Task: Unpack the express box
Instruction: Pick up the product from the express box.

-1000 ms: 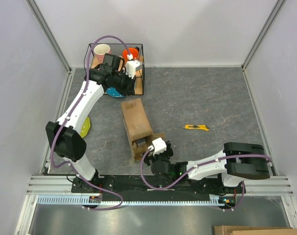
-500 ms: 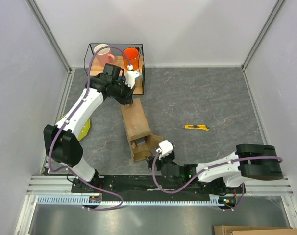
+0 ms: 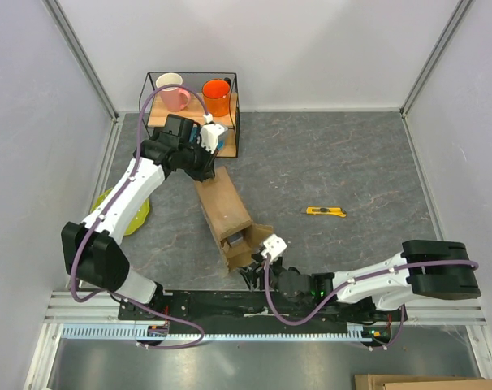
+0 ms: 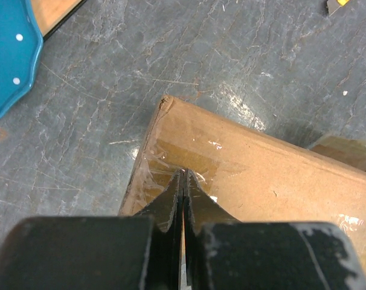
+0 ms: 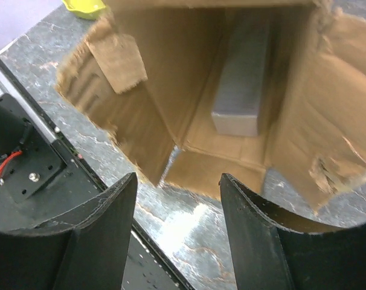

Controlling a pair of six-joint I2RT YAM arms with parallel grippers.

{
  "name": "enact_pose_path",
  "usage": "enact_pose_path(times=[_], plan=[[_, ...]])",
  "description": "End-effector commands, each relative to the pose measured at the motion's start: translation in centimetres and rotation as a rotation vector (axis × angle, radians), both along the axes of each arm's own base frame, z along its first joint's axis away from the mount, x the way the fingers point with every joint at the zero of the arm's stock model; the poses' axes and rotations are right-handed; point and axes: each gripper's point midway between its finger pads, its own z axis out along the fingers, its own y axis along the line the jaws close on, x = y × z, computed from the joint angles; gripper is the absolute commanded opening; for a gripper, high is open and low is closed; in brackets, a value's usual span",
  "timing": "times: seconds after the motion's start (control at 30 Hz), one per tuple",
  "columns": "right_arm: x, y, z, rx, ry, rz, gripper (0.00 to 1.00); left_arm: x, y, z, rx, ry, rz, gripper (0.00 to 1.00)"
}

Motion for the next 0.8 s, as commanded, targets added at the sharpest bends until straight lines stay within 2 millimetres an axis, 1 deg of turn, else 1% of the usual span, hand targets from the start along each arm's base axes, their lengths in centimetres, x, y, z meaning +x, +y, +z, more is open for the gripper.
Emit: enact_pose_path(times=[0.0, 0.07, 0.1, 0.17, 0.2, 0.27, 0.3, 0.37, 0.5, 0.6, 0.63, 0.67, 0.73, 0.77], plan=[[0.4, 2.2, 2.8, 0.061, -0.043, -0.011, 0.68, -2.3, 0.3, -0.1, -0.009, 0.061, 0.033, 0.02], [1.1, 2.2, 3.0, 0.032, -0.085, -0.043, 0.77, -2.5, 0.4, -0.2, -0.009, 0.061, 0.033, 0.02], [1.6, 2.1, 2.6, 0.011, -0.102, -0.064, 0.79, -2.6, 0.4, -0.2, -0.009, 0.061, 0.031, 0.02], [2.6, 1.9, 3.0, -0.001, -0.136, -0.103, 0.81, -2.7, 0.4, -0.4, -0.008, 0.067, 0.030, 0.02], [3.4, 1.7, 2.7, -0.013, -0.142, -0.122, 0.82, -2.7, 0.4, -0.5, -0.008, 0.070, 0.029, 0.02], [3.9, 1.8, 2.9, -0.008, -0.152, -0.136, 0.82, -2.8, 0.4, -0.6, -0.008, 0.073, 0.026, 0.02], [4.4, 1.7, 2.7, -0.013, -0.153, -0.148, 0.82, -2.8, 0.4, -0.6, -0.009, 0.072, 0.026, 0.02], [4.4, 1.7, 2.5, 0.002, -0.147, -0.146, 0.80, -2.8, 0.4, -0.6, -0.005, 0.070, 0.026, 0.02], [4.2, 1.2, 2.1, 0.028, -0.131, -0.136, 0.68, -2.7, 0.5, -0.8, 0.001, 0.066, 0.024, 0.02], [4.4, 1.1, 1.4, 0.004, -0.141, -0.140, 0.67, -2.8, 0.3, -0.8, -0.011, 0.076, 0.024, 0.02], [4.5, 1.3, 1.6, 0.011, -0.145, -0.142, 0.67, -3.0, 0.2, -0.8, -0.016, 0.080, 0.020, 0.02], [4.5, 1.5, 1.1, -0.004, -0.147, -0.136, 0.67, -3.0, 0.2, -0.8, -0.021, 0.083, 0.024, 0.02], [4.8, 2.1, 1.1, -0.015, -0.160, -0.139, 0.67, -3.1, 0.0, -0.6, -0.028, 0.083, 0.018, 0.02], [4.9, 2.3, 0.4, -0.040, -0.165, -0.141, 0.67, -3.3, 0.0, -0.4, -0.035, 0.083, 0.016, 0.02]])
